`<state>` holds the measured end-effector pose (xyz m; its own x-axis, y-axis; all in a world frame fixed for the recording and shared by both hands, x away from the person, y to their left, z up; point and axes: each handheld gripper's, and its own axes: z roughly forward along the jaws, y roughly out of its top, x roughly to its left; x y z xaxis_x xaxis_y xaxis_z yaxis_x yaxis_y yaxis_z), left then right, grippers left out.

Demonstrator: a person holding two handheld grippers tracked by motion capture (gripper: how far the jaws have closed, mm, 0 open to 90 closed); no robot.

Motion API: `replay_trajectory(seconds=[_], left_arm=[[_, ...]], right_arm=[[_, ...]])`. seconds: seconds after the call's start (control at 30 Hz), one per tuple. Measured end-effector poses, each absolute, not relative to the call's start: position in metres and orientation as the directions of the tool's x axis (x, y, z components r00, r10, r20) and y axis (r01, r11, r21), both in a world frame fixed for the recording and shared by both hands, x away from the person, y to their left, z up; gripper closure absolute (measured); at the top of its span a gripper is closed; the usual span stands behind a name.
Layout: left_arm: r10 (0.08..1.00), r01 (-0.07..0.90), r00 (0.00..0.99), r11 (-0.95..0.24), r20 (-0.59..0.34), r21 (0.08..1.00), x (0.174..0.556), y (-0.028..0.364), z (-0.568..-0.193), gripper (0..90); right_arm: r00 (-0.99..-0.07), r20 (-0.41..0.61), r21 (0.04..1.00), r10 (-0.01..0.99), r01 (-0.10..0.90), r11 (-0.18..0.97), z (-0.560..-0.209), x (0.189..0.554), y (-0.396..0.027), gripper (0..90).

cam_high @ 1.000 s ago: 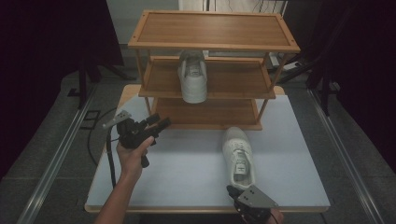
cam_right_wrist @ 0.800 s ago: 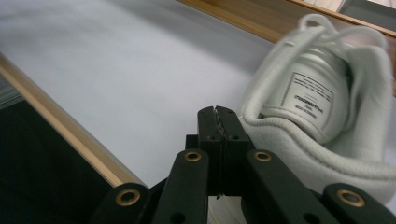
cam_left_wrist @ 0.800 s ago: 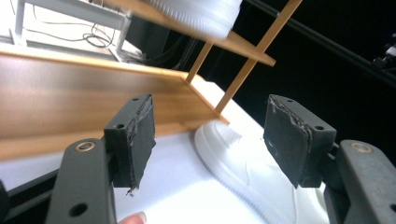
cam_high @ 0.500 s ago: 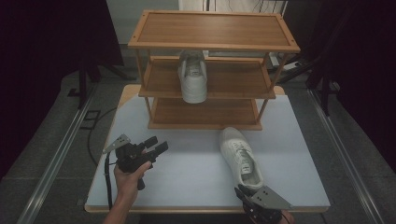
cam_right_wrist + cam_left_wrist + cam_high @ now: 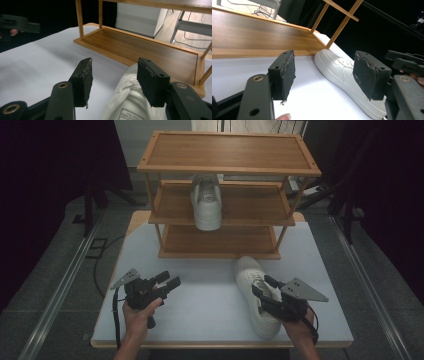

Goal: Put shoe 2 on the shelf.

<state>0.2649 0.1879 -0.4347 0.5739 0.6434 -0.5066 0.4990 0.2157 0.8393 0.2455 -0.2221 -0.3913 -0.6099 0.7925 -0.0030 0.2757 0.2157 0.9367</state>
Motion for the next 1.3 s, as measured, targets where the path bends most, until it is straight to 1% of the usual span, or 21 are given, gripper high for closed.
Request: replay_trajectory(seconds=[0.07,0.4,0.53,0.73,0.87,0.97,1.07,1.3], left_arm=[[0.640,0.503,0.574,0.216,-0.511,0.837,0.265,0.188,-0.436,33.8],[0.632,0.503,0.568,0.242,-0.528,0.830,0.262,0.191,-0.434,34.1],[0.629,0.509,0.569,0.236,-0.529,0.828,0.262,0.189,-0.436,34.1],[0.622,0.521,0.569,0.233,-0.538,0.821,0.264,0.186,-0.438,34.0],[0.616,0.519,0.574,0.235,-0.539,0.822,0.265,0.184,-0.436,34.0],[0.611,0.524,0.571,0.242,-0.548,0.817,0.266,0.184,-0.436,34.0],[0.606,0.529,0.569,0.247,-0.556,0.812,0.266,0.184,-0.438,34.0],[0.603,0.531,0.564,0.259,-0.564,0.807,0.264,0.185,-0.437,34.3]], right_arm=[[-0.599,-0.017,0.936,0.801,0.272,0.224,-0.395,0.250,-0.224,44.9],[-0.524,0.066,0.926,0.849,0.348,0.143,-0.415,0.265,-0.257,45.2],[-0.510,0.050,0.913,0.859,0.372,0.168,-0.424,0.272,-0.256,44.7],[-0.519,0.018,0.881,0.854,0.412,0.232,-0.441,0.288,-0.246,45.4],[-0.505,0.055,0.860,0.861,0.463,0.217,-0.451,0.297,-0.246,46.9],[-0.512,0.088,0.854,0.854,0.480,0.200,-0.453,0.300,-0.247,51.9],[-0.502,0.057,0.847,0.863,0.482,0.224,-0.453,0.300,-0.245,57.8],[-0.445,-0.024,0.828,0.895,0.493,0.268,-0.452,0.297,-0.241,76.6]])
